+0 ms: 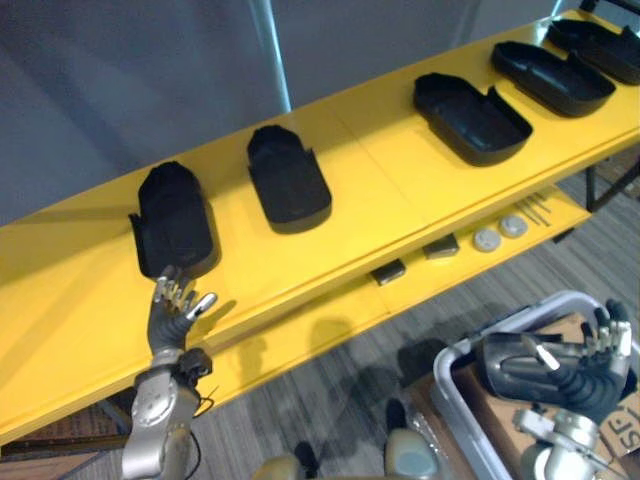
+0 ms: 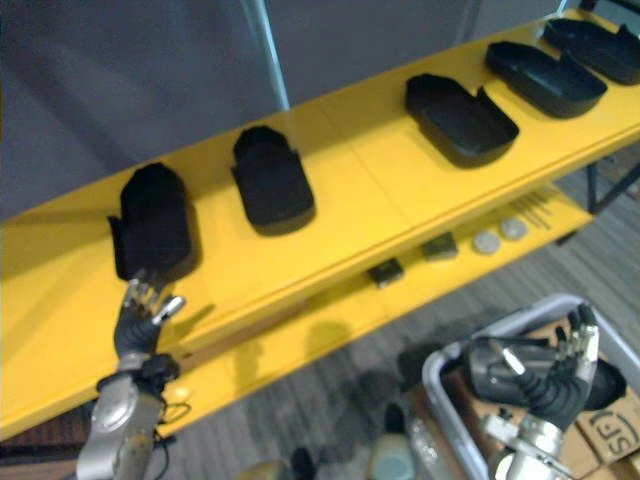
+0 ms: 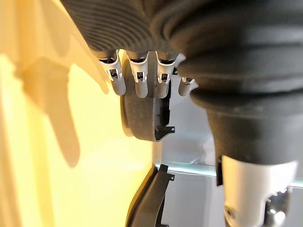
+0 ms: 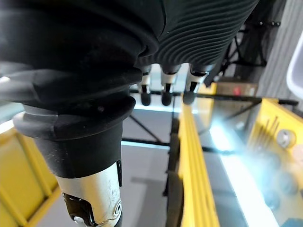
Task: Walk over and take plastic housings, then place them on the shelf
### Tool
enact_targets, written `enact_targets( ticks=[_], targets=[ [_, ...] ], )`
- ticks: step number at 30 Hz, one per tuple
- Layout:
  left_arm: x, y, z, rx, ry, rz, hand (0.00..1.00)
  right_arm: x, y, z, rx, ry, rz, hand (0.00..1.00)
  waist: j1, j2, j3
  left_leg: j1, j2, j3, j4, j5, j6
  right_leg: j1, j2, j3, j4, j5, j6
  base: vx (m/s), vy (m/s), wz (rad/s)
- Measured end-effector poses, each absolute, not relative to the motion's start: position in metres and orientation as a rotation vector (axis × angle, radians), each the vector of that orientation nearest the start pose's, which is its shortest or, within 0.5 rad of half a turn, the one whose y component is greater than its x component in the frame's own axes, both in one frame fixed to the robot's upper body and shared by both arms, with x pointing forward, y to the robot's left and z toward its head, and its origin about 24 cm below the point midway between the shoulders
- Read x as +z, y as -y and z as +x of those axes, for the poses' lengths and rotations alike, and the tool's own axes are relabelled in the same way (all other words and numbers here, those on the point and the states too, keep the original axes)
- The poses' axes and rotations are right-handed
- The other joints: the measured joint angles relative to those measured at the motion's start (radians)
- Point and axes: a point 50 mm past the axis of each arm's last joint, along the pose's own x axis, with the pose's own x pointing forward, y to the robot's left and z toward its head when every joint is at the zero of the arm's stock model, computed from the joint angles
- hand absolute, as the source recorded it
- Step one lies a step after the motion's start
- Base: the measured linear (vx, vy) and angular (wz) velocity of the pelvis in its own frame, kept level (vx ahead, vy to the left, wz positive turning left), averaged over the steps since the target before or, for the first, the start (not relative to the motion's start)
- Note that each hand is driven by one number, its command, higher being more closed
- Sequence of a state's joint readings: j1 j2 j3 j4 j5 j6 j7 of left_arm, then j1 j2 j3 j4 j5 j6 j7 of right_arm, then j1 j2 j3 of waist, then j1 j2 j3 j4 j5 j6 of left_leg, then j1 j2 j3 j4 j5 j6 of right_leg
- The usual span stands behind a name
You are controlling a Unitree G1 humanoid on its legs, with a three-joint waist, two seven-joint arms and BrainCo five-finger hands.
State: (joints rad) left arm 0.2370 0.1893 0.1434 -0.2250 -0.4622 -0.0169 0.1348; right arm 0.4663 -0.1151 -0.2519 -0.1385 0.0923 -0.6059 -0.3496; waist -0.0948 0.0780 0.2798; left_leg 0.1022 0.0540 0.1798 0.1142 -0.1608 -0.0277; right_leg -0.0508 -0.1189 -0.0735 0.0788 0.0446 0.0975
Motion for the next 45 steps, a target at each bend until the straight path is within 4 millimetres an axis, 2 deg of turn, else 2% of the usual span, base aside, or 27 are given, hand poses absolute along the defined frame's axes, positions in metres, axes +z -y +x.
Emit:
enact_targets(
  ticks=[6,9,12,16,23,26,30,33,35,36,38,39,40,43,44,45],
  targets=[
    [0.064,-0.231,0.176,0.275,0.085,-0.225,0.0,0.068,0.255,0.129,-0.591,0.398,-0.147,0.0,0.027,0.0,0.0,0.0,0.001,-0.008,0.0,0.0,0.0,0.006,-0.001,-0.009,-0.002,0.0,0.0,0.0,0.009,0.05],
    [0.065,-0.235,0.164,0.336,0.123,-0.242,0.0,0.075,0.252,0.131,-0.525,0.43,-0.11,0.0,0.031,-0.008,-0.004,-0.001,0.001,-0.031,0.001,0.0,0.0,0.026,-0.004,-0.034,-0.012,0.0,0.0,-0.01,0.0,0.21],
    [0.073,-0.237,0.157,0.358,0.204,-0.233,0.0,0.075,0.254,0.131,-0.508,0.436,-0.048,0.0,0.054,-0.019,-0.013,0.0,0.004,-0.037,0.001,0.0,0.0,0.041,-0.001,-0.043,-0.032,0.002,-0.001,0.0,-0.005,0.1],
    [0.09,-0.241,0.149,0.471,0.38,-0.208,0.0,0.077,0.246,0.142,-0.467,0.469,0.039,0.0,0.059,-0.036,-0.027,0.001,0.004,-0.065,0.001,0.001,-0.002,0.069,-0.003,-0.07,-0.056,0.01,0.0,0.01,0.006,0.18],
    [0.099,-0.241,0.143,0.583,0.514,-0.263,0.0,0.077,0.236,0.155,-0.483,0.487,0.149,0.0,0.079,-0.059,-0.059,0.001,0.002,-0.084,0.001,0.001,-0.002,0.09,-0.005,-0.093,-0.076,0.015,0.001,0.02,0.007,0.08],
    [0.102,-0.238,0.145,0.57,0.545,-0.252,0.0,0.075,0.23,0.16,-0.479,0.46,0.14,0.0,0.079,-0.064,-0.062,0.001,0.001,-0.083,0.0,0.001,-0.002,0.093,-0.005,-0.092,-0.084,0.02,0.001,-0.01,0.002,-0.01],
    [0.109,-0.23,0.152,0.463,0.596,-0.248,0.0,0.069,0.228,0.162,-0.518,0.398,0.085,0.0,0.078,-0.067,-0.064,0.001,0.006,-0.054,-0.001,-0.002,-0.008,0.088,0.001,-0.065,-0.113,0.039,-0.001,-0.02,0.008,-0.22],
    [0.113,-0.216,0.159,0.342,0.63,-0.272,0.0,0.065,0.24,0.156,-0.617,0.355,0.034,0.0,0.069,-0.069,-0.071,0.004,0.013,0.013,0.002,-0.013,-0.02,0.06,0.016,-0.002,-0.126,0.062,-0.004,-0.01,0.015,-0.63],
    [0.114,-0.204,0.169,0.264,0.633,-0.326,0.0,0.064,0.258,0.143,-0.707,0.326,-0.032,0.0,0.029,-0.074,-0.073,0.019,0.022,0.068,0.007,-0.029,-0.025,0.047,0.032,0.051,-0.128,0.072,-0.005,0.01,0.006,-0.69],
    [0.113,-0.202,0.172,0.244,0.63,-0.334,0.0,0.063,0.263,0.138,-0.73,0.315,-0.047,0.0,0.019,-0.075,-0.075,0.025,0.026,0.081,0.013,-0.036,-0.026,0.047,0.036,0.06,-0.128,0.072,-0.005,0.02,0.004,-0.66],
    [0.116,-0.189,0.184,0.16,0.64,-0.369,0.0,0.057,0.278,0.114,-0.819,0.259,-0.105,0.0,-0.024,-0.074,-0.078,0.037,0.041,0.128,0.036,-0.064,-0.03,0.043,0.055,0.105,-0.128,0.073,-0.006,0.01,0.005,-0.62],
    [0.117,-0.186,0.187,0.147,0.645,-0.377,0.0,0.056,0.281,0.109,-0.841,0.245,-0.117,0.0,-0.03,-0.073,-0.084,0.035,0.042,0.137,0.036,-0.067,-0.029,0.036,0.057,0.115,-0.128,0.073,-0.006,-0.01,0.004,-0.52],
    [0.121,-0.178,0.194,0.123,0.658,-0.394,0.0,0.053,0.285,0.097,-0.885,0.223,-0.131,0.0,-0.049,-0.072,-0.089,0.037,0.041,0.155,0.035,-0.069,-0.029,0.025,0.059,0.132,-0.128,0.077,-0.004,-0.01,0.004,-0.39],
    [0.131,-0.169,0.207,0.116,0.69,-0.422,0.0,0.052,0.285,0.086,-0.932,0.241,-0.122,0.0,-0.085,-0.073,-0.09,0.037,0.04,0.187,0.05,-0.076,-0.027,-0.002,0.071,0.192,-0.125,0.089,-0.002,-0.02,0.005,-0.57],
    [0.132,-0.169,0.208,0.126,0.691,-0.422,0.0,0.053,0.284,0.085,-0.929,0.247,-0.118,0.0,-0.084,-0.077,-0.088,0.036,0.039,0.175,0.074,-0.078,-0.024,-0.004,0.074,0.215,-0.124,0.092,-0.002,-0.01,-0.016,-0.94],
    [0.131,-0.173,0.208,0.161,0.675,-0.425,0.0,0.055,0.28,0.091,-0.899,0.281,-0.104,0.0,-0.076,-0.079,-0.086,0.029,0.036,0.093,0.14,-0.093,0.003,-0.003,0.085,0.265,-0.119,0.095,-0.004,-0.01,-0.037,-1.33]
  ],
)
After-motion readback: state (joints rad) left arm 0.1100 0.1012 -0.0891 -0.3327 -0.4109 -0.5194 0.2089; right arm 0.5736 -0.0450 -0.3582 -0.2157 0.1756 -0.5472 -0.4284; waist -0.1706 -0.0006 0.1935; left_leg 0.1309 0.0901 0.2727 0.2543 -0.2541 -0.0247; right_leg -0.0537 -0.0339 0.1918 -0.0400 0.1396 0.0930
